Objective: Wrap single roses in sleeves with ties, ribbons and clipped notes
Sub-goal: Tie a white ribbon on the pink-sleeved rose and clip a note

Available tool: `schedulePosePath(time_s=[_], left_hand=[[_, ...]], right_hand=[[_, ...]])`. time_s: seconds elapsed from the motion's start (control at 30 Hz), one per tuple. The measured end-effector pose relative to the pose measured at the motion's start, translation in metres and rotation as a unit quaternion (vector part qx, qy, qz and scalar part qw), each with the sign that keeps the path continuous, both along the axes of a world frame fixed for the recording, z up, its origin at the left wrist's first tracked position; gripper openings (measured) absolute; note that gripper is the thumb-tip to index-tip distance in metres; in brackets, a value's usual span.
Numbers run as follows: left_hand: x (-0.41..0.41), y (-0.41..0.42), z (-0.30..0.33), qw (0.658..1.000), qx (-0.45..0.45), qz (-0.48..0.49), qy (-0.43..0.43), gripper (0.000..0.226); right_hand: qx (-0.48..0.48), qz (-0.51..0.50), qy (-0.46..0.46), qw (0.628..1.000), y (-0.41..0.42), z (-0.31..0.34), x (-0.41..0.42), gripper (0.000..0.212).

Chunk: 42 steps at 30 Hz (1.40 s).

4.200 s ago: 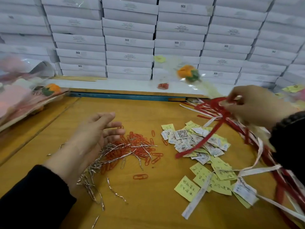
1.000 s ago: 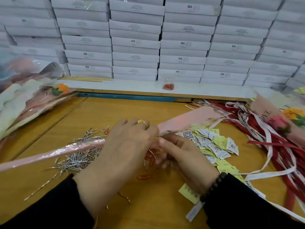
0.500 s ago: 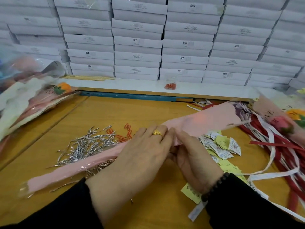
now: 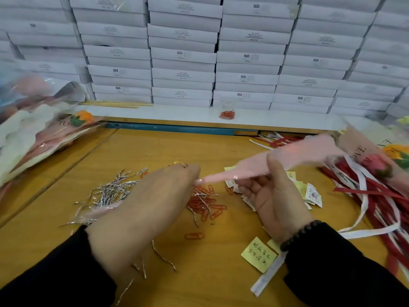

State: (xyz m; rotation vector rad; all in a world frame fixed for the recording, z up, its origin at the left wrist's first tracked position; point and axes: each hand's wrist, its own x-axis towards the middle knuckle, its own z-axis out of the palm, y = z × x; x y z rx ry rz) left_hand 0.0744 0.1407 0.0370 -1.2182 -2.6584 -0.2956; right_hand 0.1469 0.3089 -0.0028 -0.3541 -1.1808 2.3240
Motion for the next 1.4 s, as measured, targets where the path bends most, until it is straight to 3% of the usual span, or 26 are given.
schedulePosePath(time_s=[0.13, 0.2, 0.33, 0.43, 0.5, 0.7, 0.97, 1.17, 1.3, 1.4], left_hand=[[-0.005, -0.003, 0.0, 0.991, 0.116, -0.005, -0.066, 0.009], [-0.003, -0.003, 0.001, 0.97, 0.187, -0.023, -0.152, 0.007], [0.008, 0.0, 0.005, 0.85, 0.324, -0.086, -0.407, 0.007], [0.015, 0.005, 0.0, 0.76, 0.346, -0.1, -0.542, 0.015], [0.016, 0.006, -0.003, 0.726, 0.337, -0.109, -0.59, 0.022], [0.005, 0.005, -0.013, 0.8, 0.283, -0.061, -0.525, 0.026], [-0.008, -0.001, -0.019, 0.779, 0.325, -0.056, -0.533, 0.007], [-0.01, -0.005, -0.019, 0.785, 0.258, -0.078, -0.558, 0.026], [-0.01, -0.006, -0.02, 0.786, 0.251, -0.081, -0.558, 0.02], [-0.01, -0.004, -0.023, 0.769, 0.27, -0.073, -0.574, 0.012]], right_hand=[[0.082, 0.075, -0.049, 0.993, -0.006, 0.0, 0.002, 0.073], [0.083, 0.095, -0.084, 0.988, -0.012, -0.003, 0.003, 0.08], [0.116, 0.139, -0.07, 0.981, -0.019, -0.001, 0.004, 0.044], [0.132, 0.128, -0.052, 0.981, -0.022, 0.001, 0.006, 0.024], [0.141, 0.096, -0.061, 0.983, -0.022, 0.001, 0.006, 0.011], [0.154, 0.093, -0.102, 0.978, -0.023, -0.003, 0.006, 0.013], [0.208, 0.099, -0.129, 0.965, -0.022, -0.003, 0.007, 0.01], [0.236, 0.114, -0.129, 0.956, -0.024, -0.003, 0.008, 0.005], [0.241, 0.116, -0.128, 0.955, -0.023, -0.004, 0.008, 0.005], [0.239, 0.118, -0.122, 0.956, -0.022, -0.004, 0.008, 0.006]])
